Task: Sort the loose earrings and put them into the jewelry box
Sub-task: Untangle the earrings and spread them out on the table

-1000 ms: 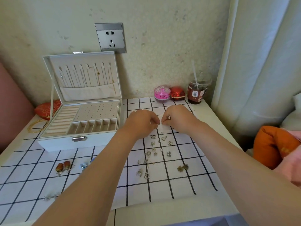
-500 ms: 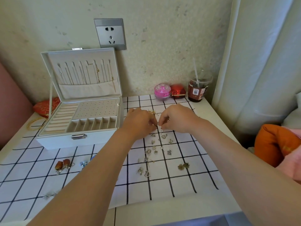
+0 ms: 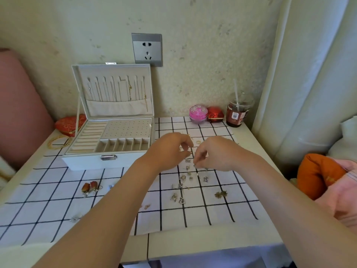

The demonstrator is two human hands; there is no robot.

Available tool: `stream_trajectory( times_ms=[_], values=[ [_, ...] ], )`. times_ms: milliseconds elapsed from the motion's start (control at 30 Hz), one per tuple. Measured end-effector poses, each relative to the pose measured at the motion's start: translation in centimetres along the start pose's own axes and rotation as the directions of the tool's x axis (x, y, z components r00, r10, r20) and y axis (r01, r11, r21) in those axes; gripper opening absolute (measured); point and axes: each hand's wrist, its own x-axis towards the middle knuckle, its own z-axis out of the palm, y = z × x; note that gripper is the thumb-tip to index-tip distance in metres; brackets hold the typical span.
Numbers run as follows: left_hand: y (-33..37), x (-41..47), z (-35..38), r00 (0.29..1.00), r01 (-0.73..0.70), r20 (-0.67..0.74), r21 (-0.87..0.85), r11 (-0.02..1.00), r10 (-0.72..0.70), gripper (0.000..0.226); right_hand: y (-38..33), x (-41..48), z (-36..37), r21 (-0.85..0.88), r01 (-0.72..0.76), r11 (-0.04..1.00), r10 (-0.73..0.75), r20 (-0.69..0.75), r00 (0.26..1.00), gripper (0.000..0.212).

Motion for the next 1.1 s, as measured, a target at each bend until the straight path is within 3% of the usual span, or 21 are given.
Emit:
stream_trajectory(
  times_ms=[167, 300, 567, 933, 1100],
  values=[
    [0.5, -1.7, 0.2, 0.998, 0.022, 0.057, 0.010, 1.000, -0.022, 0.019, -1.2, -1.0, 1.6, -0.101, -0.041, 0.994, 0.044, 0.032, 0.998, 0.011],
    [1.1, -1.9, 0.4, 0.999, 0.026, 0.017, 0.035, 0.999, -0.027, 0.018, -1.3, -1.3, 2.1, -0.115, -0.046, 0.992, 0.050, 0.026, 0.998, 0.009],
    [1.8, 0.1, 2.1, 0.999, 0.048, 0.010, 0.163, 0.985, -0.051, 0.020, 4.0, -1.9, -0.3, 0.083, -0.169, 0.982, 0.184, -0.222, 0.958, 0.004],
    [1.4, 2.3, 3.1, 0.999, -0.016, 0.047, 0.261, 0.965, 0.003, 0.018, 6.0, -0.5, 1.1, 0.104, -0.191, 0.976, 0.205, -0.154, 0.967, 0.008],
    [1.2, 2.3, 3.3, 0.997, 0.018, 0.071, 0.185, 0.982, -0.031, 0.012, 5.6, 0.4, 1.2, 0.099, -0.166, 0.981, 0.180, -0.156, 0.971, 0.008]
  ],
)
